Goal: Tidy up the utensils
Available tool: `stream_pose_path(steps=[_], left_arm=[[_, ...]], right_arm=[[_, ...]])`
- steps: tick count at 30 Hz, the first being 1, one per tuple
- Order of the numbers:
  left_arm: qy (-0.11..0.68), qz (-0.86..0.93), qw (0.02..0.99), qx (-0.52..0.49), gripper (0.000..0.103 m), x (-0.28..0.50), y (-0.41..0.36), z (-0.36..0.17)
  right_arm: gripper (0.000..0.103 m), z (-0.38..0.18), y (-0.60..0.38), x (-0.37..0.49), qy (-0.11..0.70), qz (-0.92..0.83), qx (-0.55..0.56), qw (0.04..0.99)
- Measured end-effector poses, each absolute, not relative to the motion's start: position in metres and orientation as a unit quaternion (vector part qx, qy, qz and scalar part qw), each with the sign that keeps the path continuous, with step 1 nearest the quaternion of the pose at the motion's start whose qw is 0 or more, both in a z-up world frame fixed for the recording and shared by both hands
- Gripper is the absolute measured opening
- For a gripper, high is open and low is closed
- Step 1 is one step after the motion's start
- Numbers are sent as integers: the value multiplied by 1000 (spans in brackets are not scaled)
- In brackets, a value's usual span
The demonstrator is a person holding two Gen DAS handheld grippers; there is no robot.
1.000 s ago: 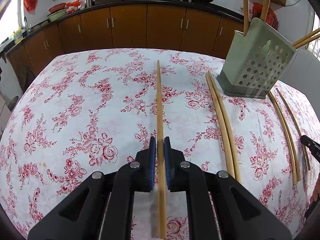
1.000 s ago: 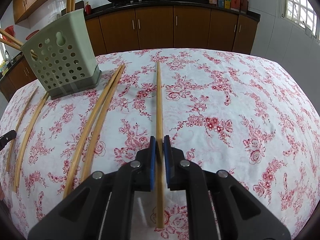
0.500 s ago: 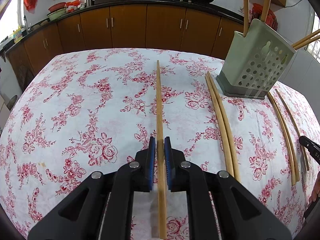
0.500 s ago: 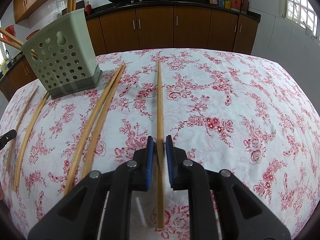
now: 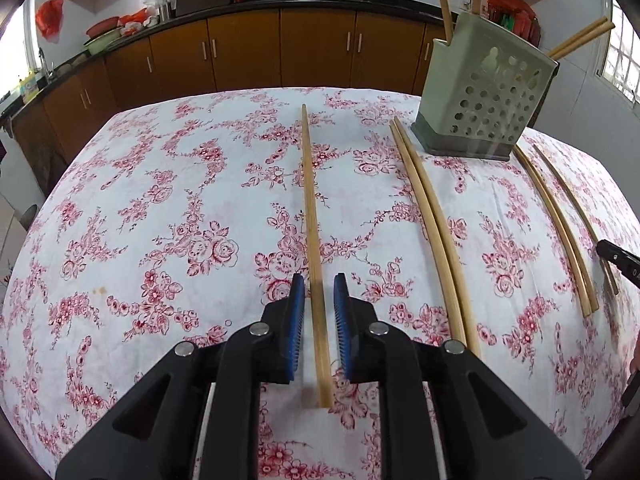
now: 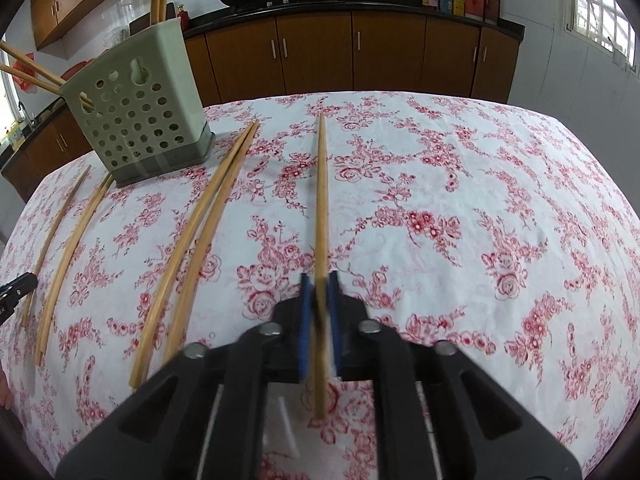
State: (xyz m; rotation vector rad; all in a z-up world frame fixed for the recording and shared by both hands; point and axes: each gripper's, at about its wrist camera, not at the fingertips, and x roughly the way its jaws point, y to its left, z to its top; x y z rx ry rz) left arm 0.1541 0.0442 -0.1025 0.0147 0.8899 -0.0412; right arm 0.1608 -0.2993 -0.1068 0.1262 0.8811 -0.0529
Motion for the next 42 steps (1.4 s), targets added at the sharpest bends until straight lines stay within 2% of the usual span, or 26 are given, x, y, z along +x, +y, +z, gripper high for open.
stream_pose_path(steps=[5,22,32,42], left_arm=[[428,-24,903,9,8,152,48,-92],[273,-41,958,-81,7,143,64,35],[243,-48,967,-64,7,143,58,56],[193,-105,974,-50,7,125,35,114]], right_arm=[[8,-82,-308,151,390,-29,73,918],[8,31,-331,133,224,-38,107,968],[8,53,-326,134,201,-29,96,974],[8,120,-321,126,169,43,120,977]])
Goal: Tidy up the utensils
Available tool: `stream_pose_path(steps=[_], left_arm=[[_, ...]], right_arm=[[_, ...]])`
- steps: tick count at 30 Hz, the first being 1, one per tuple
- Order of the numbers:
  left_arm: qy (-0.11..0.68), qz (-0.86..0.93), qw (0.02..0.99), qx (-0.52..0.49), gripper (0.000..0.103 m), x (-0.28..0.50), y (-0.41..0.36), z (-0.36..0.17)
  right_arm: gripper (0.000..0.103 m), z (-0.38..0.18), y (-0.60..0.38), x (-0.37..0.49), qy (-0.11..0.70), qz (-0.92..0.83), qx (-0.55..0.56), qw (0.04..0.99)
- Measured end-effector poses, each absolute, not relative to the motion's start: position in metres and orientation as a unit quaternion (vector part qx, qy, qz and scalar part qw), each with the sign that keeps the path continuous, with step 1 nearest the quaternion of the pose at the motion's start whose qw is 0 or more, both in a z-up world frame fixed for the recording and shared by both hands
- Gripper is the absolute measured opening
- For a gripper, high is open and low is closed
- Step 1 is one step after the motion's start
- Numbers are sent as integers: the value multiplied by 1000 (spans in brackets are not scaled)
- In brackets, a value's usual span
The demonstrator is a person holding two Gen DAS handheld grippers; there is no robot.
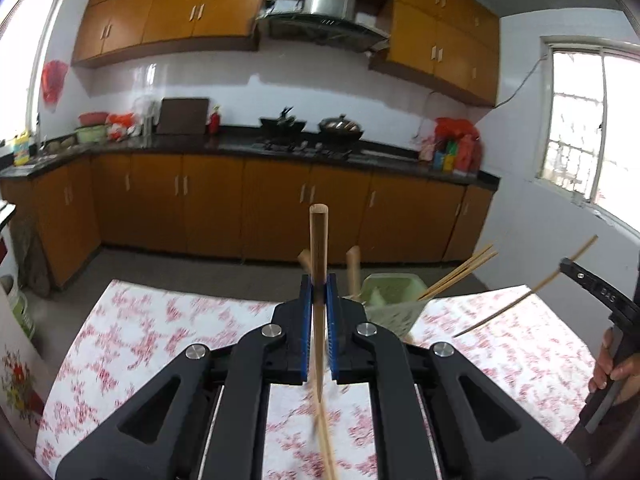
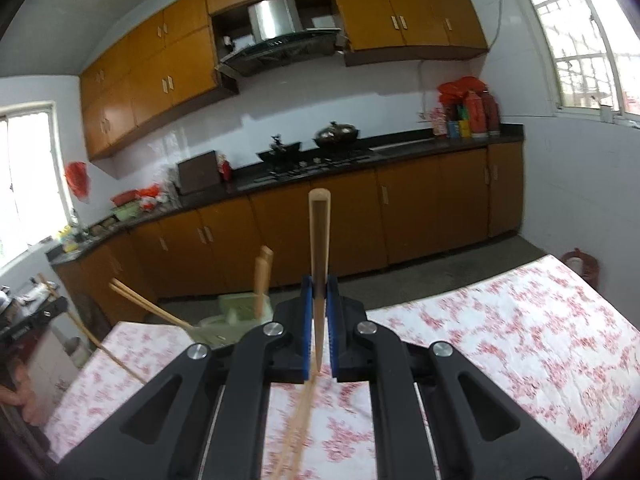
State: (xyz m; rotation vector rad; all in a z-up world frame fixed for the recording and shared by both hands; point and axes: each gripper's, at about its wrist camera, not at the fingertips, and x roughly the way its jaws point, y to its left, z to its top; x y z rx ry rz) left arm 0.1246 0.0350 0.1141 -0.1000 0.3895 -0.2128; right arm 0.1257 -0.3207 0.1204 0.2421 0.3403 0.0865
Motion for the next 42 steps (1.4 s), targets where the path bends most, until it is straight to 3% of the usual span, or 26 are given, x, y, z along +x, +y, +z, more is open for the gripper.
stream_pose_path(steps=[10,19,30,42], left_arm=[[112,-110,984,-86,7,136,12,164],[65,-74,987,-127,7,177,-6,167],[124,-64,984,-113,7,212,-19,118],[133,-69,982,-118,14,196,-5,126]], right_arm=[[8,170,-295,132,129,108,119,979],[8,163,-269,187,142,103,104,979],[8,126,-258,228,195,101,107,970],[17,126,-258,208,183,88,106,973]])
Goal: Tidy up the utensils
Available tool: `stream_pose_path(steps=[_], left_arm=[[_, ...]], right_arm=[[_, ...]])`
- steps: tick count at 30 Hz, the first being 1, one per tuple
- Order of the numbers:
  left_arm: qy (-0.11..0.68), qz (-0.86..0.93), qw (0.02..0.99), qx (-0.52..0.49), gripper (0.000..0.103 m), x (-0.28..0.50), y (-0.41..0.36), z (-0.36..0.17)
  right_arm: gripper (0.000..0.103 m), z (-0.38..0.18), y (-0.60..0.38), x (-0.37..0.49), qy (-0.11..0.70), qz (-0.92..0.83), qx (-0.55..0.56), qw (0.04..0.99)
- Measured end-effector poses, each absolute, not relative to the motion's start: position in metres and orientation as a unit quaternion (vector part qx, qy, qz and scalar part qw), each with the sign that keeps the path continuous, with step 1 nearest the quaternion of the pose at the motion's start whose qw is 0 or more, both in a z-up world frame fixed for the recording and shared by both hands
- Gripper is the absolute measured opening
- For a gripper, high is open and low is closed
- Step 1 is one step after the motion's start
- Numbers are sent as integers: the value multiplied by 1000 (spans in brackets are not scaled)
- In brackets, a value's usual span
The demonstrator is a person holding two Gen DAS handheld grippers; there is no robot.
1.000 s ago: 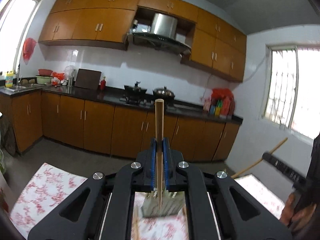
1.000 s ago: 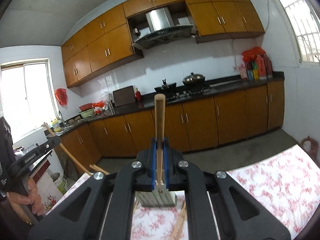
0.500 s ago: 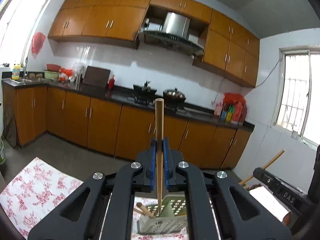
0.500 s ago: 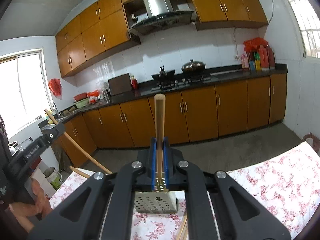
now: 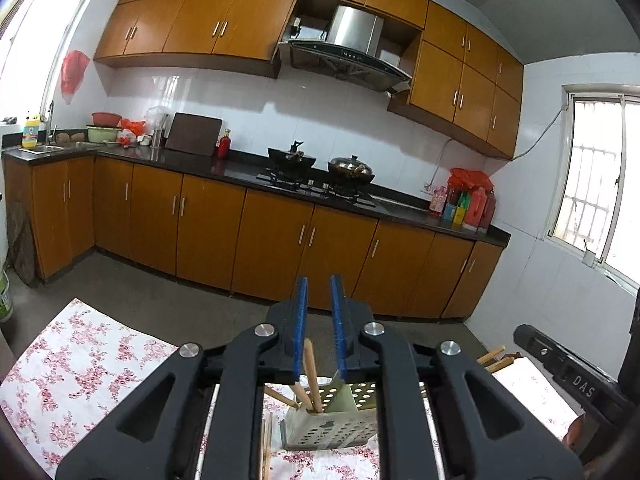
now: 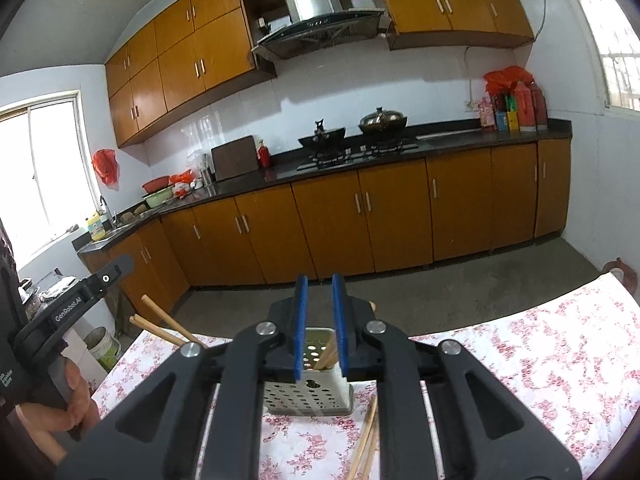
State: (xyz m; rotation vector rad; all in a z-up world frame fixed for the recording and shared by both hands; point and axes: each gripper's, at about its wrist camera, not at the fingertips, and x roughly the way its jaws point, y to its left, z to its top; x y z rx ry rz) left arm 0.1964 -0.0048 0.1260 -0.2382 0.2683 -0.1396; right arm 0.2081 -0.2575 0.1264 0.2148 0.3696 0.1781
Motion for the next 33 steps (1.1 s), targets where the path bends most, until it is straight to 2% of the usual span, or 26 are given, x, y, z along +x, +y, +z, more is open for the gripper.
stream_pose_path(steps=[4,11,17,21,30,33], left_arm=[[125,-69,982,-121,26,180,3,133],[139,-69,982,-112,27,149,19,122],[205,-35,975,-75,29,144,33,68],[261,-21,962,-78,29,147,46,27],[336,-13,940,-64,29,146,55,-29],[351,-28,934,-66,29,147,53,-40]], right_arm=[[22,129,-270,180,165,74,101,978],[23,86,-302,140,210,42,117,970],[23,-3,-306,156,330,31,137,933],[15,-57,-284,173,407,61,140,901],[15,-102,-234,188,457,65,71,884],[10,-105,-235,189,453,53,56,888]])
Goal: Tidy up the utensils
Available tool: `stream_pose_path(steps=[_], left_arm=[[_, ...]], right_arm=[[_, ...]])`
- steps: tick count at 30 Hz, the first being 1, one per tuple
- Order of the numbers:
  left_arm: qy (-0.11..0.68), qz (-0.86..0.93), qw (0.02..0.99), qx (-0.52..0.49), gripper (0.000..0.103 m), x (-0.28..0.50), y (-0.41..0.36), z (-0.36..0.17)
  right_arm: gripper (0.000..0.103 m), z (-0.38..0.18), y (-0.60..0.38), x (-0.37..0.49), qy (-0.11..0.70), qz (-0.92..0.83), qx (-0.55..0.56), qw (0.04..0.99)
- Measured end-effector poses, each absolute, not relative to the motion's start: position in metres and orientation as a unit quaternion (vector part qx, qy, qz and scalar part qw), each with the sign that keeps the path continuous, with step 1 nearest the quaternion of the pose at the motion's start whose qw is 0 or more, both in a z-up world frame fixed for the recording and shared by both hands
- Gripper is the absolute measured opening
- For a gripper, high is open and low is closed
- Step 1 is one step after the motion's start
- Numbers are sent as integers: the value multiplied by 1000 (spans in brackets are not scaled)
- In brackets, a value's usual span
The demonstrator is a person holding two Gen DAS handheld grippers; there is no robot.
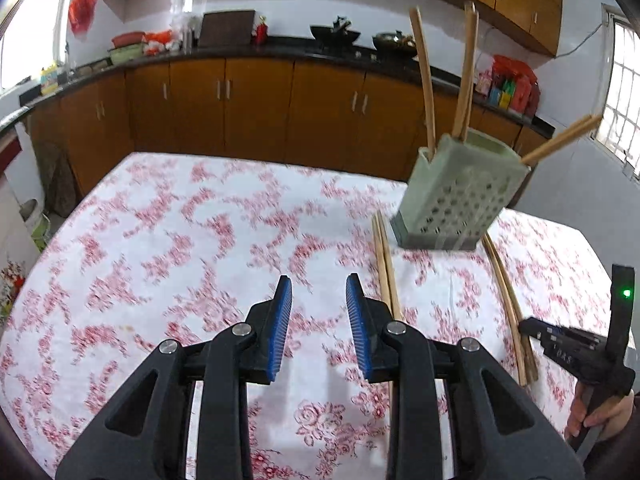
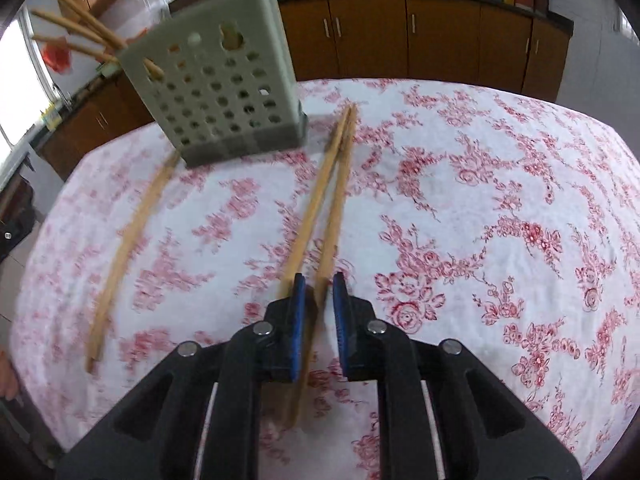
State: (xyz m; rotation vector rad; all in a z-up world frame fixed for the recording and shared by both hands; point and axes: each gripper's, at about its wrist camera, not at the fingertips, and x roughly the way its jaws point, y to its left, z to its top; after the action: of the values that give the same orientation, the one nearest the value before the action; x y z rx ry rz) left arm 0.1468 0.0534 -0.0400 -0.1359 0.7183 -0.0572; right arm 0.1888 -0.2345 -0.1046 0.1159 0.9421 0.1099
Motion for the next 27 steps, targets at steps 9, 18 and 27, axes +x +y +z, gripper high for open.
stream_pose_path(steps=[9,18,27], left_arm=[[397,-89,912,-58,29,150,30,-69],[428,-105,897,-43,29,157,7,-87],[437,-91,895,-24,29,159,1,-98]], right_arm=[[8,-103,-291,183,443,-36,92,891],[8,-104,-294,179,438,-41,75,895],[8,-105,-294,180,438,-38,77,895]])
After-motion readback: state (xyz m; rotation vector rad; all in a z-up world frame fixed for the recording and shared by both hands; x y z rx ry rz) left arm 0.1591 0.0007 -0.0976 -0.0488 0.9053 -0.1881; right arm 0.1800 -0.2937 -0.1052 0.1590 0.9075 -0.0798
